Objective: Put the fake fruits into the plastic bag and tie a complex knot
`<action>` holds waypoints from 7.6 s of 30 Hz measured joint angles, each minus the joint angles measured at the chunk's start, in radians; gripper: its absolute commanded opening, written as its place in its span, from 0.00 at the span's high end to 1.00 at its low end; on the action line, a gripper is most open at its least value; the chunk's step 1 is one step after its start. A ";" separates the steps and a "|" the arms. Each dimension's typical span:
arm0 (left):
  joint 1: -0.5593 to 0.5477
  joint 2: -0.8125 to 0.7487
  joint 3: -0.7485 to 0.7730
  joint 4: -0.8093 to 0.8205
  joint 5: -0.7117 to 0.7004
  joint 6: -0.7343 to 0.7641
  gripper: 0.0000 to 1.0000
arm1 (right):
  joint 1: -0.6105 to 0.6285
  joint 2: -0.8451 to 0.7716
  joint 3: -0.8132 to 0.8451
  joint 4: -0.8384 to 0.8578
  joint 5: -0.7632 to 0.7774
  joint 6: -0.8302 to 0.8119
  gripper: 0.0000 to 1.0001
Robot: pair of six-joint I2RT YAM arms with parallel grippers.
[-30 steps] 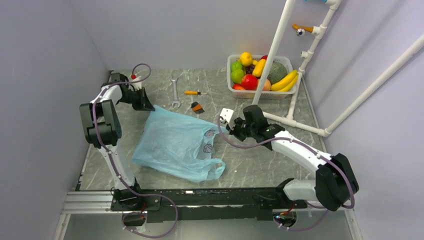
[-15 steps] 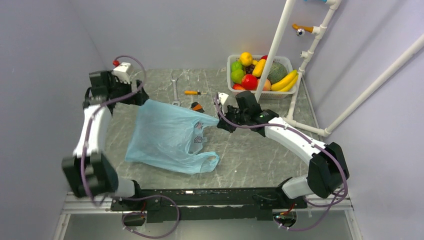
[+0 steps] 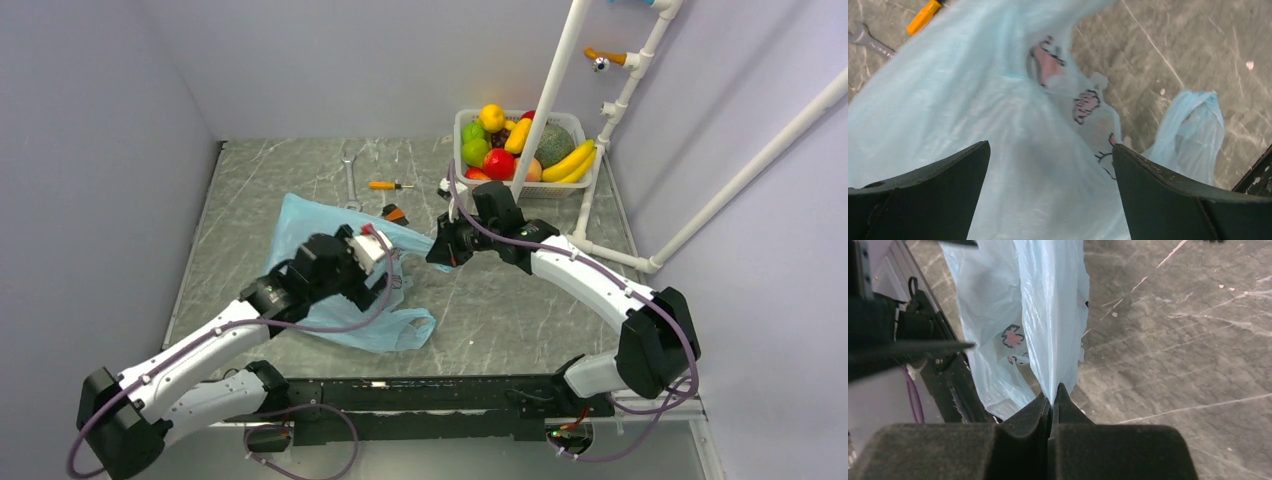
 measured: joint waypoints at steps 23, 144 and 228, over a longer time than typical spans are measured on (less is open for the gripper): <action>0.195 0.153 0.087 -0.054 -0.176 0.000 1.00 | -0.040 -0.116 -0.038 -0.137 0.031 -0.234 1.00; 0.879 0.279 0.366 -0.900 1.319 0.061 1.00 | 0.119 -0.043 0.025 0.329 -0.221 0.078 0.08; 0.884 0.164 0.226 -0.290 0.959 -1.014 1.00 | -0.087 0.616 1.121 -0.701 0.720 -0.921 0.16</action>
